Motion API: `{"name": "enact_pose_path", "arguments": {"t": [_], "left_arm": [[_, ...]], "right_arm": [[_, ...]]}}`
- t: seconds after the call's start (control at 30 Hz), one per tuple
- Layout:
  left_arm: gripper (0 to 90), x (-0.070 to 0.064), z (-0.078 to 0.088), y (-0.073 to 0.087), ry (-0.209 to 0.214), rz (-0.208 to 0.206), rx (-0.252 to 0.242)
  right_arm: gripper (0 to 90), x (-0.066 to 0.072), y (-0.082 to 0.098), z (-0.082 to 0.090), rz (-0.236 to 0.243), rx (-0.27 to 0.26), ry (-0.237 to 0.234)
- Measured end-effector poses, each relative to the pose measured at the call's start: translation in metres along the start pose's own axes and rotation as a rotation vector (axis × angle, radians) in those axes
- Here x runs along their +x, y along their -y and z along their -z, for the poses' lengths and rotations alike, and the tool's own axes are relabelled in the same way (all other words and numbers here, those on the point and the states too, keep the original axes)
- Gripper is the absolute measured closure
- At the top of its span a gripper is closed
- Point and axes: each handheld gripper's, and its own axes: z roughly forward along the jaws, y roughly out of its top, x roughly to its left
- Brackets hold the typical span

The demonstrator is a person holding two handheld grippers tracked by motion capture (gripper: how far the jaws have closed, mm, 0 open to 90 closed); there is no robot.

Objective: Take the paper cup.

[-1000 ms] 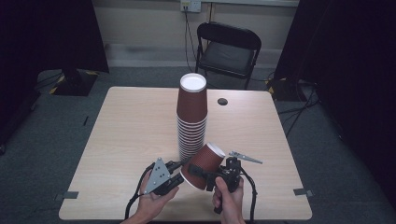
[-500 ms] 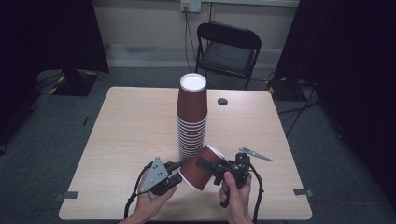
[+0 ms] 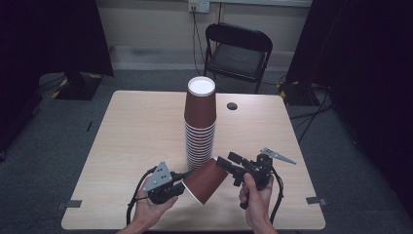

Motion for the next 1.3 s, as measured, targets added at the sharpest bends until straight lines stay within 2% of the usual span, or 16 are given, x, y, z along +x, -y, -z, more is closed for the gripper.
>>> {"name": "enact_pose_path", "arguments": {"t": [0.1, 0.17, 0.2, 0.33, 0.5, 0.63, 0.77, 0.9, 1.13, 1.17, 1.23, 1.3], "left_arm": [[84.7, 0.004, 0.003, -0.002, 0.004, 0.018, 0.024], [84.7, 0.004, 0.005, -0.004, 0.005, 0.02, 0.028], [84.7, 0.004, 0.006, -0.004, -0.008, 0.015, 0.02], [84.8, 0.003, 0.01, -0.005, 0.0, 0.001, 0.064], [84.7, 0.01, 0.011, -0.003, 0.039, 0.047, 0.105], [84.8, 0.017, 0.012, -0.004, 0.066, 0.092, 0.166], [84.8, 0.021, 0.011, -0.003, 0.063, 0.11, 0.209], [84.8, 0.025, 0.009, -0.002, 0.086, 0.133, 0.254], [85.0, 0.027, 0.006, -0.004, 0.117, 0.14, 0.337], [85.0, 0.027, 0.004, -0.005, 0.127, 0.141, 0.36], [85.0, 0.026, 0.003, -0.006, 0.127, 0.126, 0.373], [85.0, 0.026, 0.003, -0.008, 0.126, 0.127, 0.383]], "right_arm": [[13.8, 0.001, -0.002, 0.001, 0.035, 0.01, 0.005], [13.8, 0.001, -0.003, 0.001, 0.063, 0.019, 0.006], [13.6, 0.001, -0.004, 0.001, 0.074, 0.027, 0.012], [13.1, -0.001, -0.003, 0.002, 0.124, 0.05, -0.02], [13.4, 0.0, -0.002, 0.004, 0.187, 0.087, -0.022], [14.9, 0.002, -0.002, 0.008, 0.239, 0.103, -0.02], [15.6, 0.002, -0.002, 0.009, 0.277, 0.135, -0.039], [15.7, 0.004, -0.001, 0.007, 0.323, 0.172, -0.048], [14.9, 0.011, 0.002, 0.001, 0.418, 0.248, -0.073], [14.9, 0.012, 0.003, 0.0, 0.435, 0.263, -0.076], [15.1, 0.015, 0.004, -0.003, 0.471, 0.292, -0.08], [15.2, 0.018, 0.005, -0.006, 0.5, 0.316, -0.094]]}}
